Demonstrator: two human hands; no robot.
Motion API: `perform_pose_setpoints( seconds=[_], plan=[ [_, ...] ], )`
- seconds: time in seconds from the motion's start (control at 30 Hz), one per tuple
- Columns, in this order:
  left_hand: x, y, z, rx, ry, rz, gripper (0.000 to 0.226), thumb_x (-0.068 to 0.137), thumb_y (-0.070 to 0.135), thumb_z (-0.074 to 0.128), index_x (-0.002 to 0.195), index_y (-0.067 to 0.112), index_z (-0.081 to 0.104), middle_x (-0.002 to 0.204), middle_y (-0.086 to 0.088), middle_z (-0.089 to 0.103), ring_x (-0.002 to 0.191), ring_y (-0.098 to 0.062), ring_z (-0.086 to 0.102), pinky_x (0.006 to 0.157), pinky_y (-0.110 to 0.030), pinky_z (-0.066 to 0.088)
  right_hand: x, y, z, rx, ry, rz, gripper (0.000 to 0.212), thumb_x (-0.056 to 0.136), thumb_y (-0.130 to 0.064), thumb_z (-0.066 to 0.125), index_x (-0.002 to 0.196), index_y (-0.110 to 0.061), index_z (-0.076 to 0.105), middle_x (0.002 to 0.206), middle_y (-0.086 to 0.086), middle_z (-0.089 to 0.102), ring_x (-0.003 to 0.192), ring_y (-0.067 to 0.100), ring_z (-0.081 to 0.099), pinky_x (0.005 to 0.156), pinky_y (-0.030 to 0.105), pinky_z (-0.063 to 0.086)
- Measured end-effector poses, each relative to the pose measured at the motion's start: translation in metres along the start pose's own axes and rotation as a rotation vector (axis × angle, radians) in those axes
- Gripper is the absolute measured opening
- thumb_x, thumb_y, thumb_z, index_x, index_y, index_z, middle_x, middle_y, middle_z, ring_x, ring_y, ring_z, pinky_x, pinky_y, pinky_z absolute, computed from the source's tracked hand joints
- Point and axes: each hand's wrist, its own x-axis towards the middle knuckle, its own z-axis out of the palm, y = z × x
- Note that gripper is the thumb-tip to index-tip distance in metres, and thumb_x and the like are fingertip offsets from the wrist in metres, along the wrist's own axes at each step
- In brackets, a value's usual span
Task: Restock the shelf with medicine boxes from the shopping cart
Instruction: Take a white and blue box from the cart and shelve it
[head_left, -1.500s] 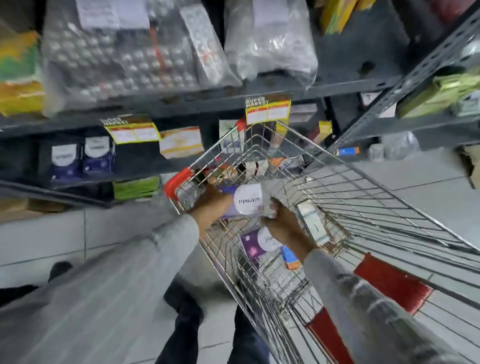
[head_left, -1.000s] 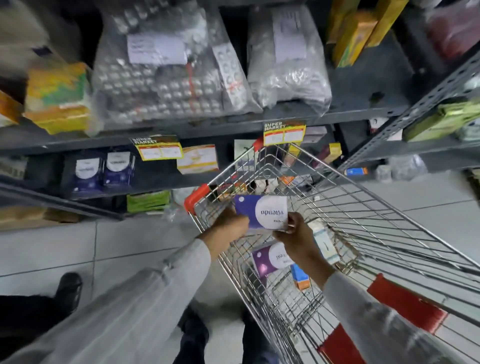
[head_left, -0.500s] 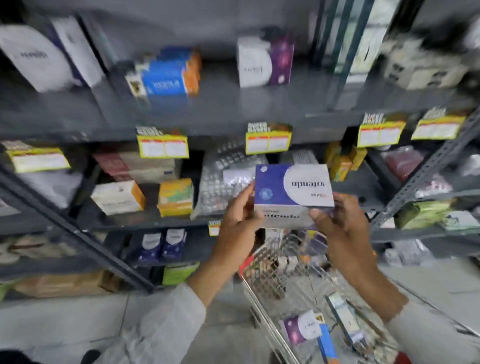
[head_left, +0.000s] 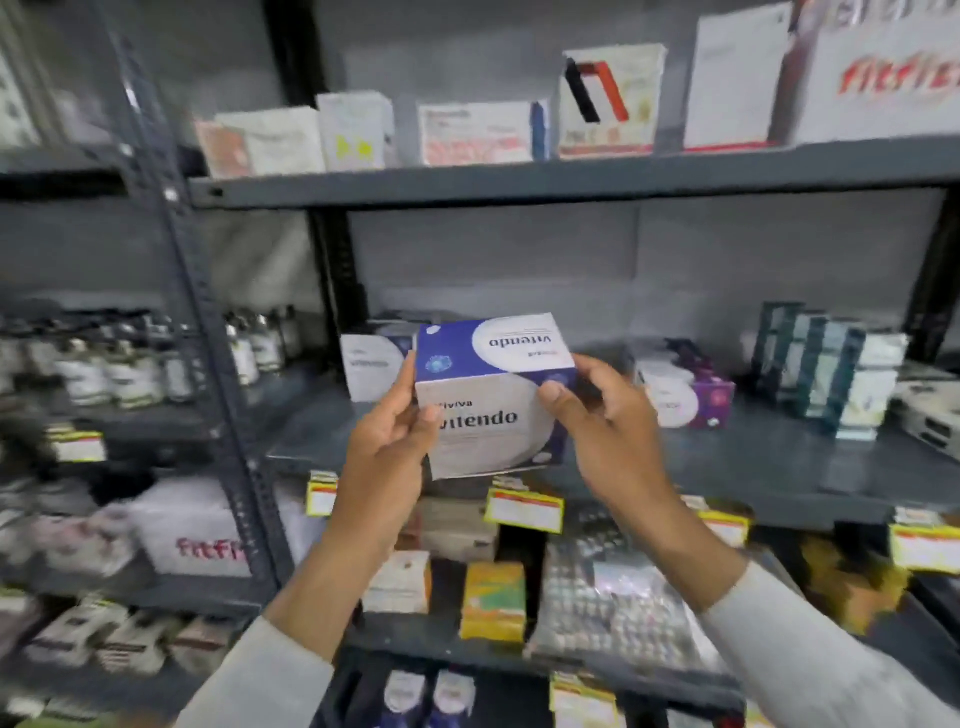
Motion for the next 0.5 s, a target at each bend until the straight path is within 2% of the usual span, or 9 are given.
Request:
perform_pose_setpoints(
  seconds=[0.07, 0.17, 0.23, 0.27, 0.33, 0.4, 0.5],
  plan=[
    [0.021, 0.000, -0.031, 0.034, 0.068, 0.002, 0.054, 0.101, 0.007, 0.054, 0.150, 0.028, 0.046, 0.135, -0.003, 0.068, 0.128, -0.023, 0.062, 0.108, -0.047, 0.049, 0.023, 0.002, 0.041, 0.020, -0.059, 0.051, 0.024, 0.086, -0.038, 0.063, 0.109, -0.038, 0.071, 0.112, -0.008, 0.076, 0.104, 0.015, 0.071, 0.095, 0.047, 0.057],
    [0.047, -0.003, -0.067, 0.069, 0.145, -0.067, 0.038, 0.105, 0.026, 0.047, 0.138, 0.041, 0.057, 0.122, 0.007, 0.075, 0.110, -0.011, 0.070, 0.085, -0.029, 0.056, 0.052, 0.017, 0.102, 0.092, -0.194, 0.169, 0.034, 0.086, -0.041, 0.058, 0.112, -0.027, 0.073, 0.113, -0.007, 0.077, 0.105, 0.019, 0.072, 0.095, 0.050, 0.057],
    [0.061, -0.012, -0.085, 0.036, 0.205, -0.153, 0.031, 0.107, 0.038, 0.041, 0.124, 0.040, 0.066, 0.111, 0.009, 0.078, 0.100, -0.008, 0.073, 0.071, -0.020, 0.055, 0.067, 0.028, 0.137, 0.121, -0.248, 0.231, 0.032, 0.087, -0.035, 0.059, 0.113, -0.024, 0.074, 0.111, -0.005, 0.078, 0.103, 0.020, 0.073, 0.092, 0.046, 0.059],
    [0.067, -0.017, -0.092, 0.031, 0.228, -0.187, 0.034, 0.106, 0.046, 0.039, 0.120, 0.036, 0.069, 0.108, 0.007, 0.079, 0.099, -0.010, 0.075, 0.067, -0.019, 0.055, 0.073, 0.035, 0.152, 0.127, -0.273, 0.271, 0.029, 0.089, -0.031, 0.059, 0.114, -0.023, 0.074, 0.111, -0.004, 0.078, 0.102, 0.020, 0.073, 0.088, 0.042, 0.060],
    [0.076, -0.029, -0.103, 0.009, 0.274, -0.239, 0.049, 0.103, 0.059, 0.036, 0.114, 0.029, 0.073, 0.106, 0.003, 0.080, 0.093, -0.011, 0.076, 0.068, -0.024, 0.055, 0.086, 0.050, 0.176, 0.126, -0.318, 0.347, 0.027, 0.094, -0.022, 0.060, 0.119, -0.021, 0.072, 0.115, -0.001, 0.077, 0.102, 0.020, 0.072, 0.080, 0.033, 0.059],
    [0.087, -0.039, -0.111, -0.014, 0.293, -0.257, 0.054, 0.101, 0.064, 0.031, 0.105, 0.031, 0.074, 0.100, 0.006, 0.081, 0.083, -0.006, 0.077, 0.070, -0.028, 0.053, 0.097, 0.062, 0.192, 0.114, -0.349, 0.401, 0.031, 0.094, -0.015, 0.059, 0.123, -0.019, 0.070, 0.118, 0.001, 0.075, 0.103, 0.021, 0.071, 0.079, 0.032, 0.058],
    [0.102, -0.048, -0.113, -0.037, 0.267, -0.287, 0.056, 0.102, 0.064, 0.024, 0.099, 0.035, 0.071, 0.082, 0.014, 0.080, 0.071, 0.000, 0.075, 0.063, -0.024, 0.053, 0.105, 0.074, 0.204, 0.115, -0.359, 0.450, 0.039, 0.093, -0.004, 0.055, 0.127, -0.015, 0.067, 0.121, 0.003, 0.073, 0.106, 0.022, 0.069, 0.069, 0.024, 0.053]
  ],
)
